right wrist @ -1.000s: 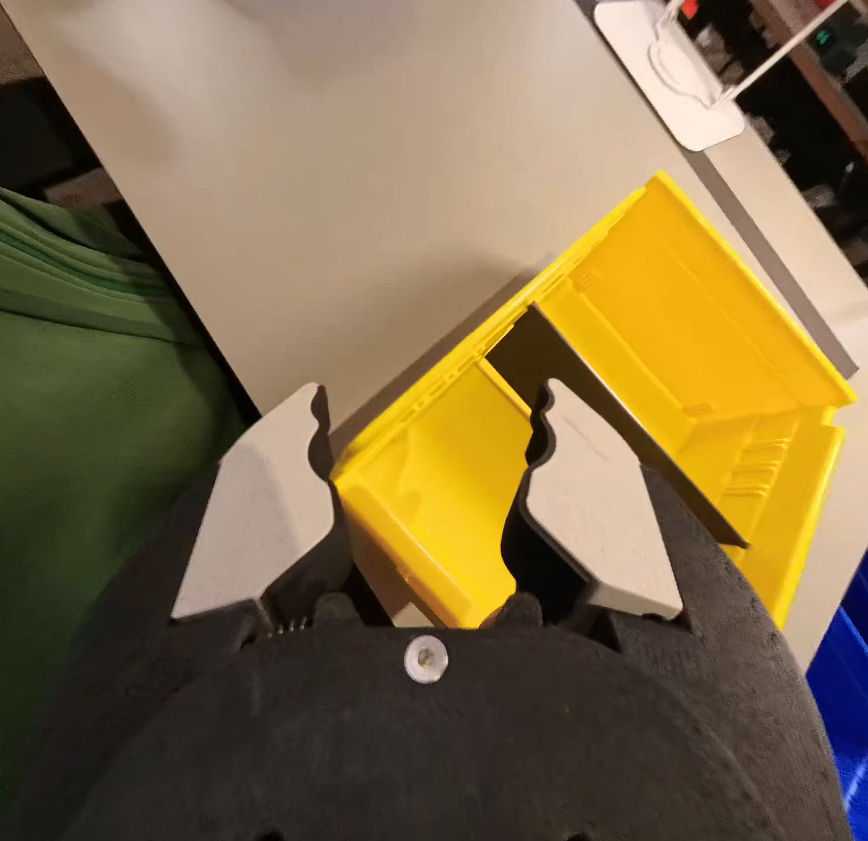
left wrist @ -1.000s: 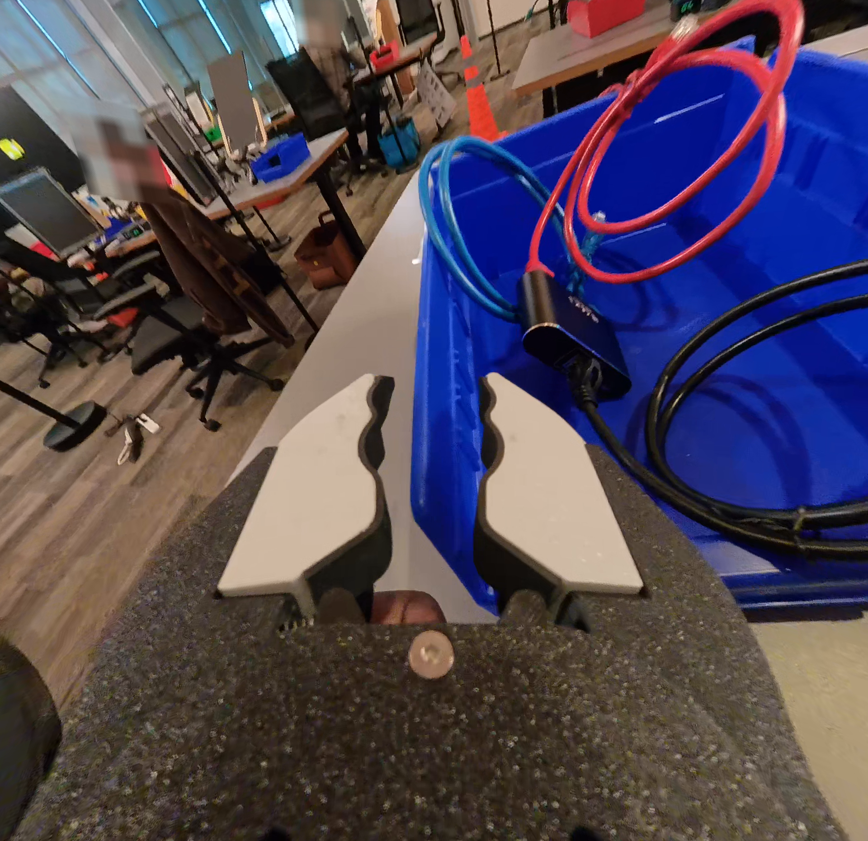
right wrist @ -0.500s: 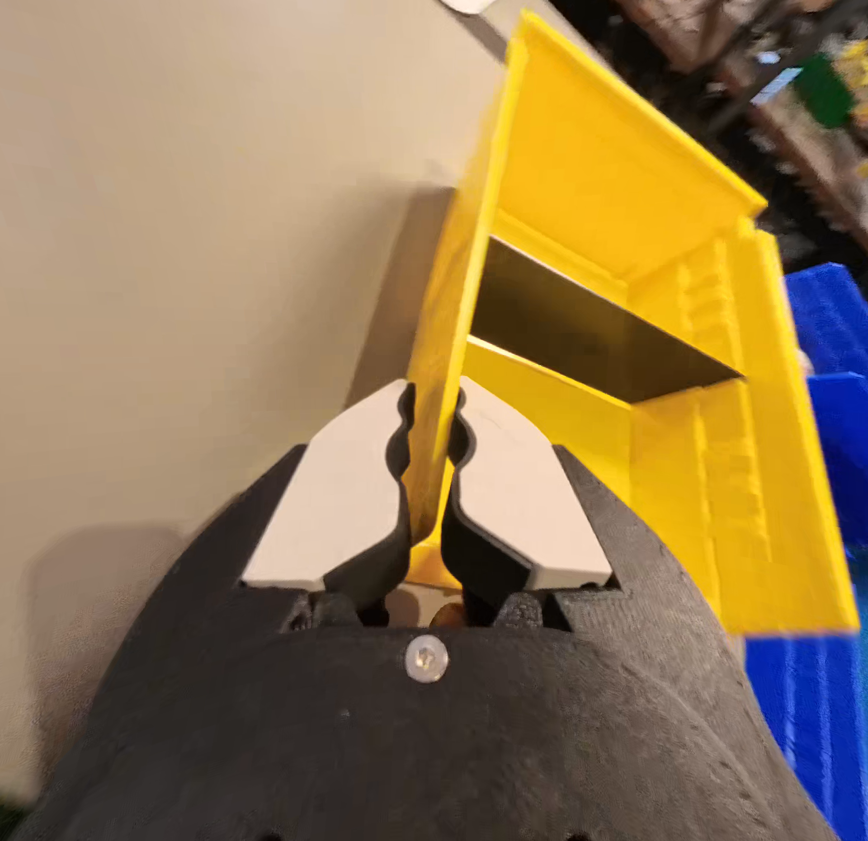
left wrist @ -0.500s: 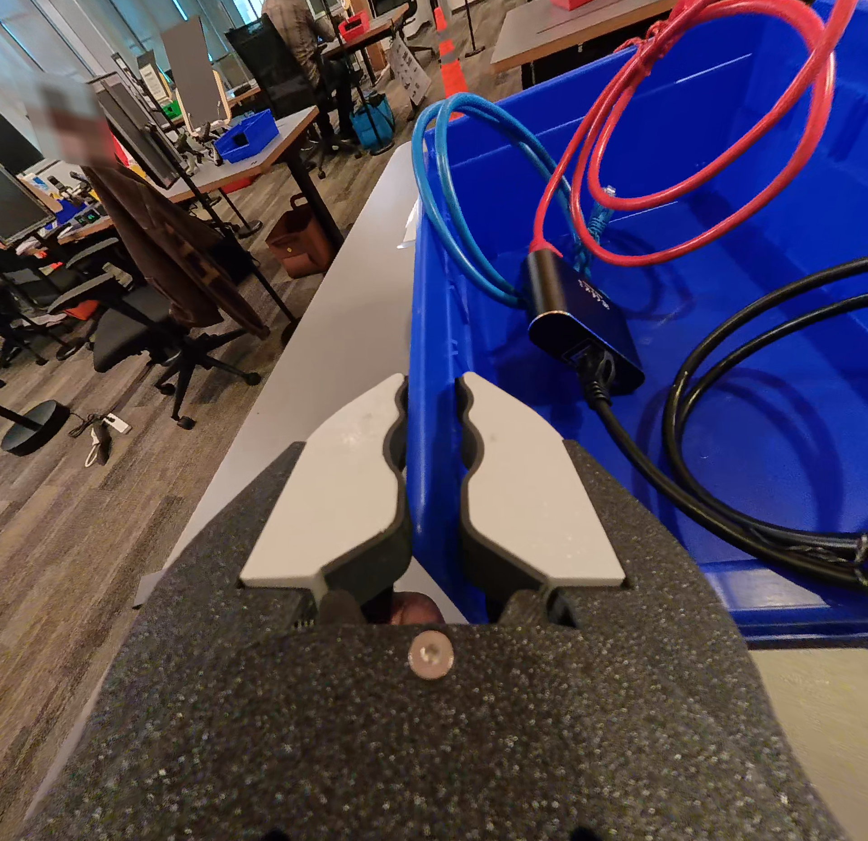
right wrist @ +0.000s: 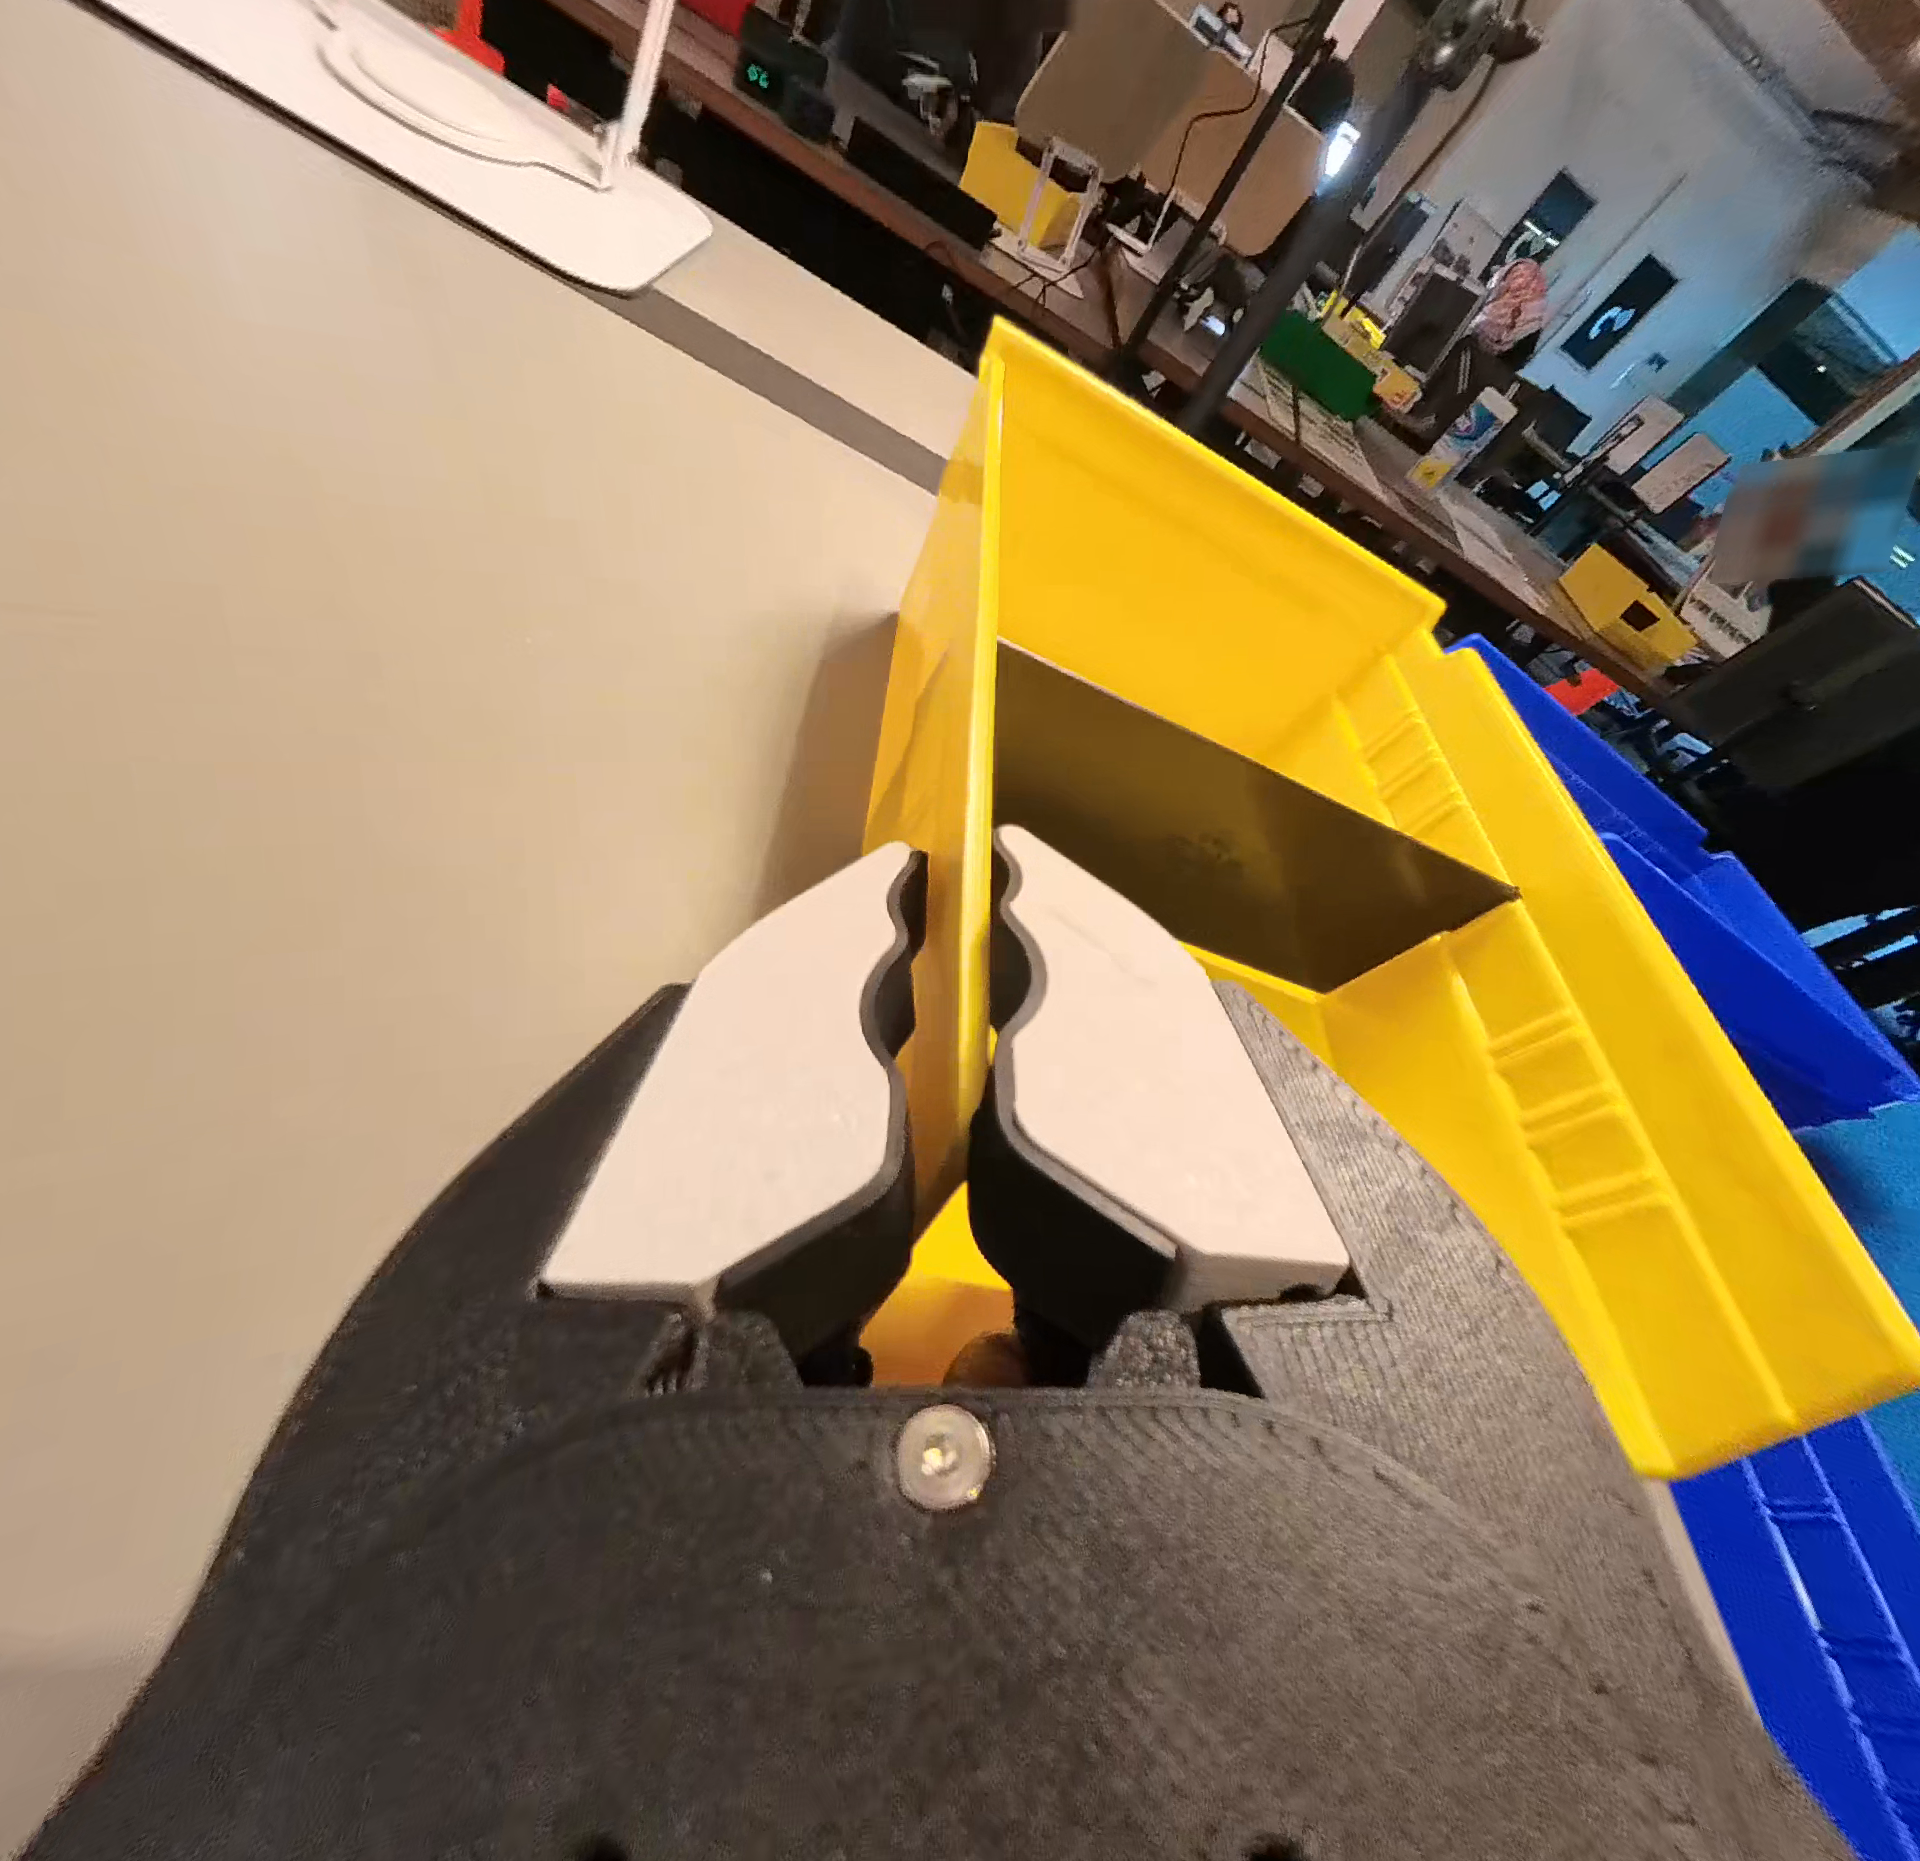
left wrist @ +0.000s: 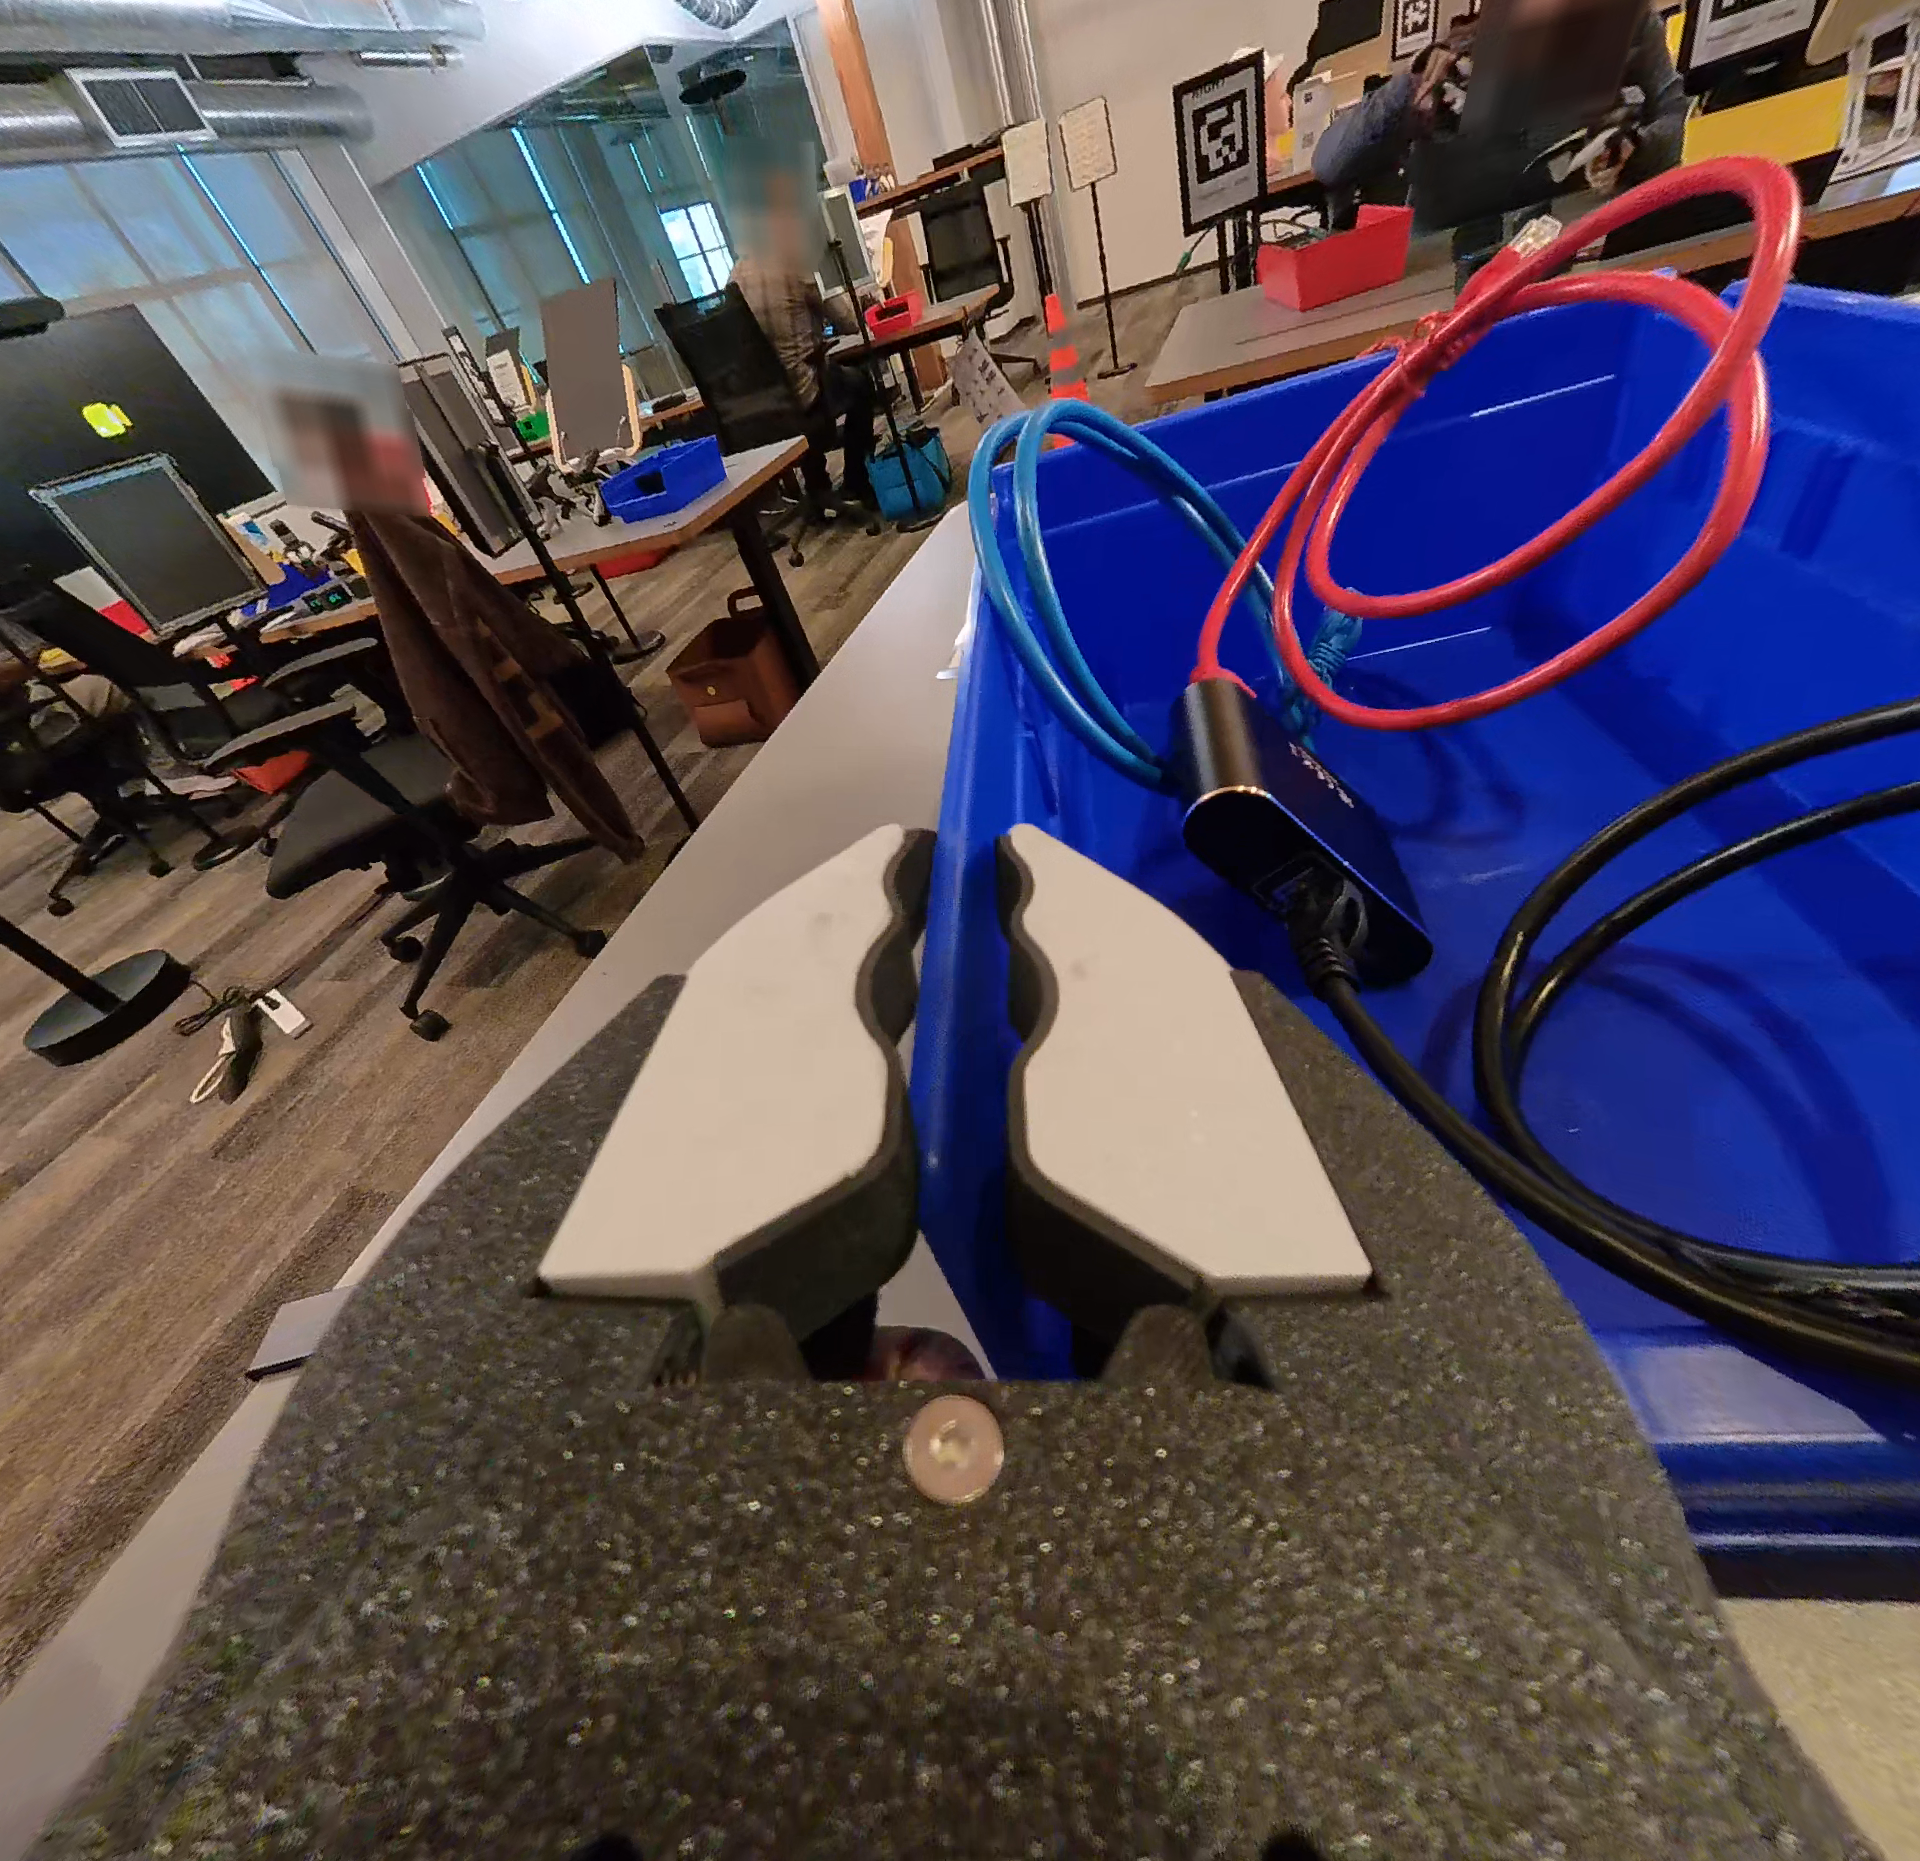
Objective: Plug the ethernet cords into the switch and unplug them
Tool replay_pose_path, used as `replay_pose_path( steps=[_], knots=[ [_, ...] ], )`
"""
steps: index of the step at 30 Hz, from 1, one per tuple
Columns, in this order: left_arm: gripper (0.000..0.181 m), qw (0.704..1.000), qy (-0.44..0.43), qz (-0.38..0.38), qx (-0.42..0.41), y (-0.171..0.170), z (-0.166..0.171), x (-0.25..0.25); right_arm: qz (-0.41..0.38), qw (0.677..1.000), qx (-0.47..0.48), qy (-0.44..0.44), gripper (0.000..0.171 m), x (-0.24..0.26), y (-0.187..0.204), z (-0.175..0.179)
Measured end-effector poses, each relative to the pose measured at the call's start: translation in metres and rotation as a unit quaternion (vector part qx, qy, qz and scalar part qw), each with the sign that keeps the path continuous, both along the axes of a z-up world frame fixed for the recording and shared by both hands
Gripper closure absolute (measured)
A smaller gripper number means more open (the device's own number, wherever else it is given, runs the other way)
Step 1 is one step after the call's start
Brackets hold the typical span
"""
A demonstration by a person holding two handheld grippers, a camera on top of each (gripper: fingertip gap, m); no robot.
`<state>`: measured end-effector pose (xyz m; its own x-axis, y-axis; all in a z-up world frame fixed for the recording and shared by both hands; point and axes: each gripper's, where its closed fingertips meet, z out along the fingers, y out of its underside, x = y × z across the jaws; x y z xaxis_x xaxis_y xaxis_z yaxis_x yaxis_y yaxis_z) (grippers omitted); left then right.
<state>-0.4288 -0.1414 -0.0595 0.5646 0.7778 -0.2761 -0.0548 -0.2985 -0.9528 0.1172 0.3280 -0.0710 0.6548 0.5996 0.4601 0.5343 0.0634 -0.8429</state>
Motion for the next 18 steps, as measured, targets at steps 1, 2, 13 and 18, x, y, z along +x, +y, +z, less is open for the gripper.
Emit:
replay_pose_path(
  steps=[1, 2, 13, 18],
  knots=[
    [0.169, 1.000, 0.000, 0.002, 0.001, 0.000, 0.000, 0.000, 0.002, 1.000, -0.001, 0.005, 0.162, 0.003, 0.002, 0.000],
    [0.169, 1.000, -0.001, 0.002, 0.003, 0.000, 0.000, 0.000, 0.003, 1.000, 0.001, 0.007, 0.162, 0.006, 0.004, 0.001],
    [0.171, 0.999, -0.038, -0.036, -0.006, -0.007, -0.001, -0.014, 0.001, 1.000, 0.001, 0.019, 0.162, 0.028, -0.001, 0.002],
    [0.170, 0.996, -0.039, -0.057, -0.054, -0.012, -0.002, -0.030, -0.007, 1.000, 0.004, 0.015, 0.162, 0.033, -0.007, 0.002]
  ],
)
